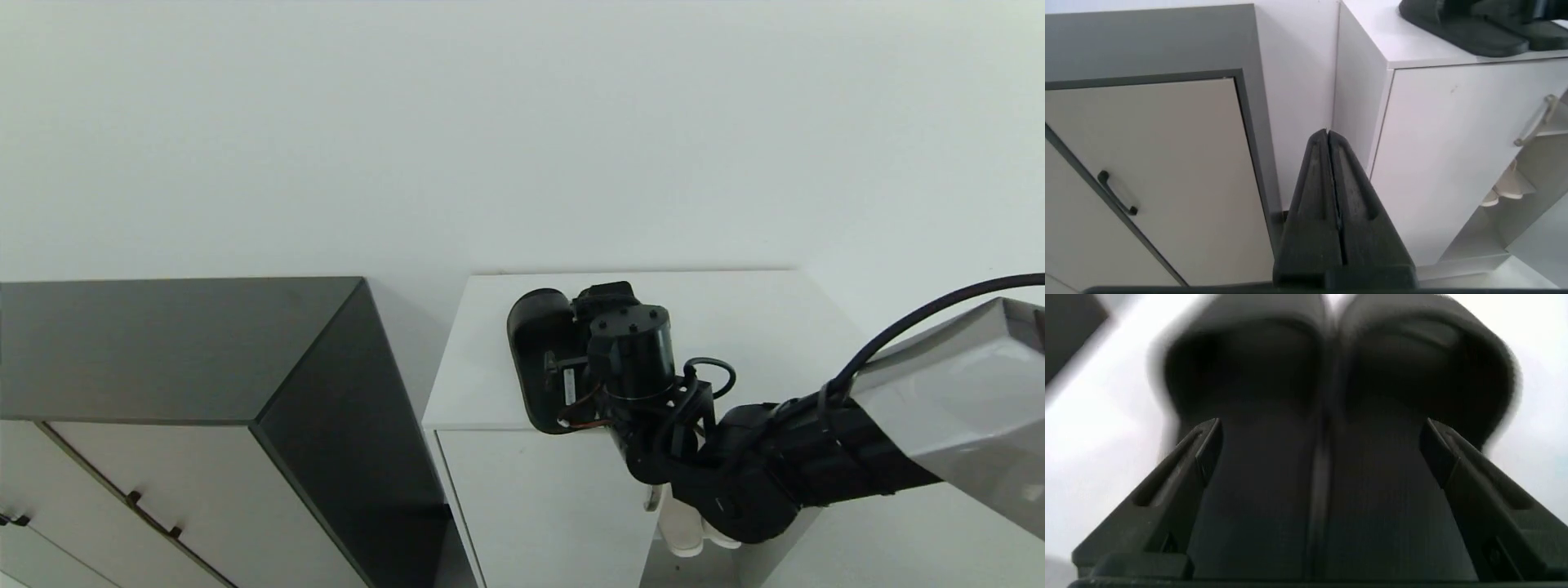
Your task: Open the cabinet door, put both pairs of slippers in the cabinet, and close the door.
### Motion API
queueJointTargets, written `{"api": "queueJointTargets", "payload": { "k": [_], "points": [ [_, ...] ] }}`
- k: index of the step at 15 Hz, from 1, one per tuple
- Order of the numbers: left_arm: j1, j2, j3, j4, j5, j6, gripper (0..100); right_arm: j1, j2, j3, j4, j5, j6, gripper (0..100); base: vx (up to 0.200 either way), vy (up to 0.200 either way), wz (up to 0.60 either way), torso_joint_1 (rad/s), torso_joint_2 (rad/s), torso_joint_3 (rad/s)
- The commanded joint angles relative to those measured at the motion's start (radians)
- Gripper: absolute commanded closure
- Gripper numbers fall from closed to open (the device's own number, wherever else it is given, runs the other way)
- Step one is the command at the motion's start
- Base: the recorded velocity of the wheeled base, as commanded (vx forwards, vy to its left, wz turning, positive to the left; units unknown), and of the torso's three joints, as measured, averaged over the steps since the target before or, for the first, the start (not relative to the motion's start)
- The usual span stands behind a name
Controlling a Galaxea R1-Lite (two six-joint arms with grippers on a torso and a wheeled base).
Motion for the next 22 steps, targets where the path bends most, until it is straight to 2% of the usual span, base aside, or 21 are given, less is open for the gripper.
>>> {"api": "queueJointTargets", "payload": {
  "k": [1, 7, 12, 13, 19, 22],
  "points": [
    [0.000, 0.001, 0.000, 0.000, 0.000, 0.000, 100, -0.017, 0.082, -0.058, -0.018, 0.001, -0.006, 0, 0.000, 0.000, 0.00, 0.000, 0.00, 0.000],
    [0.000, 0.001, 0.000, 0.000, 0.000, 0.000, 100, -0.086, 0.182, -0.231, -0.009, 0.007, -0.038, 0, 0.000, 0.000, 0.00, 0.000, 0.00, 0.000],
    [0.000, 0.001, 0.000, 0.000, 0.000, 0.000, 100, -0.115, 0.226, -0.363, 0.055, 0.010, -0.057, 0, 0.000, 0.000, 0.00, 0.000, 0.00, 0.000],
    [0.000, 0.001, 0.000, 0.000, 0.000, 0.000, 100, -0.115, 0.229, -0.374, 0.057, 0.010, -0.060, 100, 0.000, 0.000, 0.00, 0.000, 0.00, 0.000],
    [0.000, 0.001, 0.000, 0.000, 0.000, 0.000, 100, -0.110, 0.229, -0.378, 0.057, 0.010, -0.072, 100, 0.000, 0.000, 0.00, 0.000, 0.00, 0.000],
    [0.000, 0.001, 0.000, 0.000, 0.000, 0.000, 100, -0.092, 0.156, -0.335, 0.058, 0.009, -0.072, 100, 0.000, 0.000, 0.00, 0.000, 0.00, 0.000]
  ]
}}
